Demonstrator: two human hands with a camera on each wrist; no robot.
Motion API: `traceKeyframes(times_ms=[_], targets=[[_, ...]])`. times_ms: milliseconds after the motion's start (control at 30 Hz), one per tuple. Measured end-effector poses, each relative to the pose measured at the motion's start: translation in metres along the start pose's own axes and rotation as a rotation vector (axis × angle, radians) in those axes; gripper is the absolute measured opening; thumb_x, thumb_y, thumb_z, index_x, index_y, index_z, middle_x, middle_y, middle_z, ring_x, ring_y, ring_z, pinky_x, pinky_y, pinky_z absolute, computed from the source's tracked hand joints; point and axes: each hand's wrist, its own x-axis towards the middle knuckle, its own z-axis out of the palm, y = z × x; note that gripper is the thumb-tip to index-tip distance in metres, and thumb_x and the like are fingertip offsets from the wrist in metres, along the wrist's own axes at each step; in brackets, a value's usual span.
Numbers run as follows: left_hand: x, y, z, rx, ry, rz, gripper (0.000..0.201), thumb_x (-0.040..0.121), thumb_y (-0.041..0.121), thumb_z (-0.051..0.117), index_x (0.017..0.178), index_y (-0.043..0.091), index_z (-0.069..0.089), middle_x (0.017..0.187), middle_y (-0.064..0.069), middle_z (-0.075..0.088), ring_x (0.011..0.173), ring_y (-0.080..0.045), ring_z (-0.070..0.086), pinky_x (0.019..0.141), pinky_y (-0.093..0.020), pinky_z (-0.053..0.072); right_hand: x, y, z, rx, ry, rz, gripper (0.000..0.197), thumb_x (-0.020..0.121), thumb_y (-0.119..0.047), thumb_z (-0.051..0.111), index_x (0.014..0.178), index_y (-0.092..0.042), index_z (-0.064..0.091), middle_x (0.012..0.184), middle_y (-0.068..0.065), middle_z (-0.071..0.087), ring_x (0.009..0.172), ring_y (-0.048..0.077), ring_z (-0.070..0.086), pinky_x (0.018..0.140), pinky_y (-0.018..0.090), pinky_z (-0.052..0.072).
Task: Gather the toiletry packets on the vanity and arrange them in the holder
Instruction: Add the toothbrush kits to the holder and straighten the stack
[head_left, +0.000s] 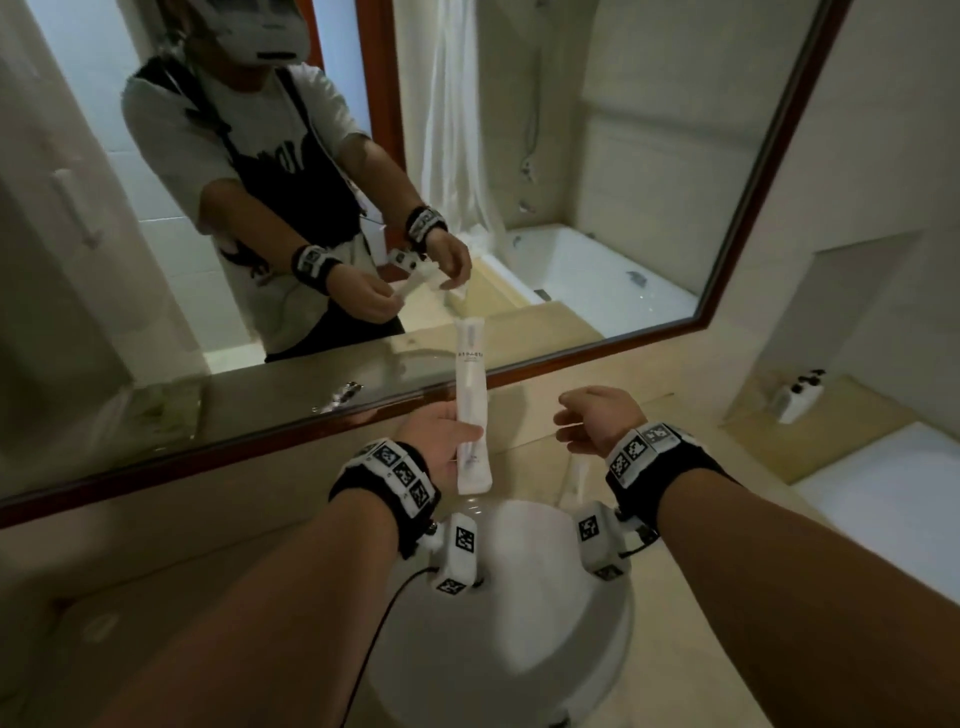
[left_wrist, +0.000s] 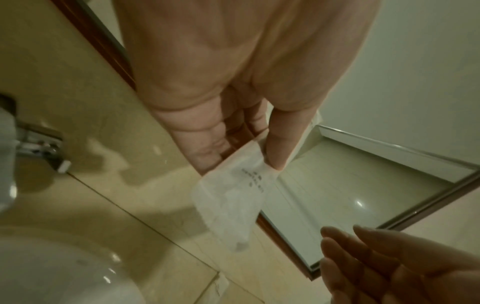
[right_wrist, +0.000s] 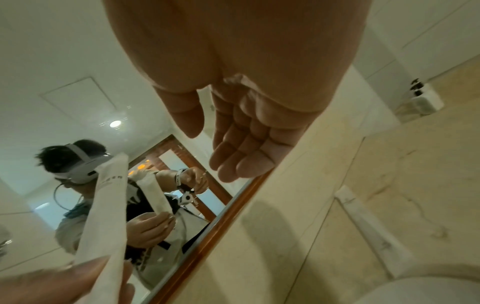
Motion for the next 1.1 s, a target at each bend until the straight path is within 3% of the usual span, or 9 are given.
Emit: traceKeyframes(times_ms=[133, 267, 400, 500, 633, 733, 800, 900, 1100], targets=[[0.026, -0.006, 0.046, 0.001, -0.022, -0.027, 0.017, 0.090, 0.006, 0.067, 0.105, 0.012, 0.065, 0.106, -0.014, 0.069, 0.093, -0.029, 0.067, 0.085, -0.047, 0.057, 0.031, 0.021, -0.053, -0.027, 0.085, 0.059, 0.012, 0.095, -0.018, 0.058, 0.096, -0.007, 0.065, 0.082, 0.013, 0.071, 0.065, 0.026, 0.065, 0.059, 0.032, 0.054], [0.060, -0.022, 0.092, 0.049, -0.005, -0.103, 0.014, 0.088, 0.010, 0.070, 0.100, 0.014, 0.064, 0.101, -0.013, 0.070, 0.099, -0.034, 0.067, 0.092, -0.055, 0.054, 0.070, 0.047, -0.100, -0.072, 0.132, 0.151, 0.011, 0.096, -0.014, 0.056, 0.088, -0.007, 0.061, 0.080, 0.013, 0.068, 0.061, 0.027, 0.062, 0.055, 0.031, 0.051], [0.107, -0.060, 0.131, 0.144, 0.043, -0.200, 0.045, 0.076, 0.024, 0.074, 0.116, 0.008, 0.062, 0.107, -0.015, 0.070, 0.100, -0.036, 0.067, 0.090, -0.055, 0.055, 0.112, 0.083, -0.138, -0.112, 0.122, 0.265, 0.010, 0.097, -0.012, 0.056, 0.092, -0.004, 0.062, 0.080, 0.015, 0.067, 0.063, 0.028, 0.061, 0.055, 0.031, 0.050], [0.137, -0.087, 0.155, 0.167, 0.066, -0.291, 0.029, 0.085, 0.020, 0.071, 0.110, 0.016, 0.057, 0.108, -0.011, 0.067, 0.100, -0.035, 0.064, 0.091, -0.053, 0.055, 0.142, 0.113, -0.157, -0.148, 0.090, 0.334, 0.013, 0.097, -0.013, 0.055, 0.100, -0.002, 0.063, 0.085, 0.015, 0.067, 0.065, 0.027, 0.062, 0.058, 0.033, 0.052], [0.168, -0.112, 0.180, 0.191, 0.107, -0.366, 0.014, 0.089, 0.021, 0.067, 0.101, 0.018, 0.059, 0.107, -0.011, 0.067, 0.099, -0.035, 0.064, 0.093, -0.052, 0.054, 0.171, 0.146, -0.169, -0.164, 0.029, 0.425, 0.015, 0.099, -0.013, 0.054, 0.104, 0.000, 0.061, 0.084, 0.015, 0.066, 0.063, 0.027, 0.062, 0.060, 0.035, 0.053], [0.191, -0.132, 0.193, 0.189, 0.145, -0.402, 0.023, 0.089, 0.023, 0.067, 0.107, 0.012, 0.058, 0.112, -0.015, 0.066, 0.103, -0.038, 0.063, 0.096, -0.053, 0.052, 0.188, 0.160, -0.170, -0.145, -0.015, 0.517, 0.013, 0.099, -0.013, 0.055, 0.096, -0.002, 0.062, 0.081, 0.012, 0.067, 0.063, 0.026, 0.063, 0.066, 0.038, 0.054], [0.202, -0.140, 0.200, 0.173, 0.161, -0.425, 0.031, 0.089, 0.023, 0.067, 0.114, 0.007, 0.059, 0.112, -0.016, 0.066, 0.104, -0.038, 0.063, 0.096, -0.053, 0.052, 0.199, 0.168, -0.168, -0.128, -0.047, 0.549, 0.013, 0.099, -0.014, 0.056, 0.101, -0.003, 0.063, 0.083, 0.012, 0.067, 0.064, 0.026, 0.064, 0.068, 0.038, 0.056], [0.211, -0.144, 0.207, 0.165, 0.196, -0.445, 0.025, 0.089, 0.023, 0.068, 0.107, 0.009, 0.057, 0.113, -0.016, 0.066, 0.104, -0.037, 0.064, 0.096, -0.051, 0.052, 0.212, 0.175, -0.162, -0.107, -0.086, 0.567, 0.013, 0.099, -0.015, 0.056, 0.107, -0.006, 0.061, 0.087, 0.013, 0.068, 0.065, 0.026, 0.065, 0.066, 0.038, 0.057], [0.220, -0.139, 0.221, 0.136, 0.183, -0.467, 0.023, 0.092, 0.018, 0.066, 0.109, 0.011, 0.052, 0.119, -0.014, 0.064, 0.109, -0.036, 0.062, 0.098, -0.051, 0.051, 0.232, 0.180, -0.144, -0.086, -0.162, 0.638, 0.009, 0.098, -0.013, 0.058, 0.098, -0.005, 0.061, 0.088, 0.014, 0.069, 0.067, 0.026, 0.066, 0.069, 0.039, 0.058]])
